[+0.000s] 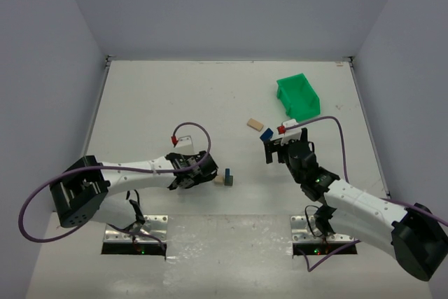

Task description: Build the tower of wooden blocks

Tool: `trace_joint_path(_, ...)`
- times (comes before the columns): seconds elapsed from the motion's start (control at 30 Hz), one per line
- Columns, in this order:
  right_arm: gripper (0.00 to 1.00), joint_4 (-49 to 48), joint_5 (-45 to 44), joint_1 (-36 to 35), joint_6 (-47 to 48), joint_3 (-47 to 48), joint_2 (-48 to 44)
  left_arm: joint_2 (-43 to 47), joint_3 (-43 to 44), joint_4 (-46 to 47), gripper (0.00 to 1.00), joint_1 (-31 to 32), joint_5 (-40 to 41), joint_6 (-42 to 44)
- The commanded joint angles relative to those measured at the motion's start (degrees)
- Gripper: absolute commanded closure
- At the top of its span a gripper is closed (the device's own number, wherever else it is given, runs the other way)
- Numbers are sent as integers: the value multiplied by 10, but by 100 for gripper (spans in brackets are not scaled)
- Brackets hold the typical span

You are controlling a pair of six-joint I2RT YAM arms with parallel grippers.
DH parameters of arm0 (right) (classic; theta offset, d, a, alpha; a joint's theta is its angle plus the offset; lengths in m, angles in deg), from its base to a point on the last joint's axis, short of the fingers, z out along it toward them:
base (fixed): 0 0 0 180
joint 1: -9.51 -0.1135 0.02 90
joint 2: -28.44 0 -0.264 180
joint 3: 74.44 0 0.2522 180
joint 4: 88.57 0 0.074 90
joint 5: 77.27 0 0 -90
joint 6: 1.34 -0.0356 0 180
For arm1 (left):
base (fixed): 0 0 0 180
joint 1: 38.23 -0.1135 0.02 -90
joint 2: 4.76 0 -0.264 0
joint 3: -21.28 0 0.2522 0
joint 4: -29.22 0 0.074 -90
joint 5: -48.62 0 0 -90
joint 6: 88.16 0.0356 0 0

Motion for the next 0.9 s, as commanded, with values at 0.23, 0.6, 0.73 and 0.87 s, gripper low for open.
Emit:
trace_joint_path(0.23,1,-15,5,2,-7,24,0,164,-52,-132,0,-8,-13,-165)
trace_joint_path(0.6,1,51,313,-17,136,101,14,206,-15,80,0,-56,83,-25)
trace_joint_path(0.73,1,112,313,-112,247,194,70,200,-27,188,0,-206,-62,105)
trace_joint_path(0.87,1,171,354,-176,303,290,147,237,-47,207,0,-275,-76,112)
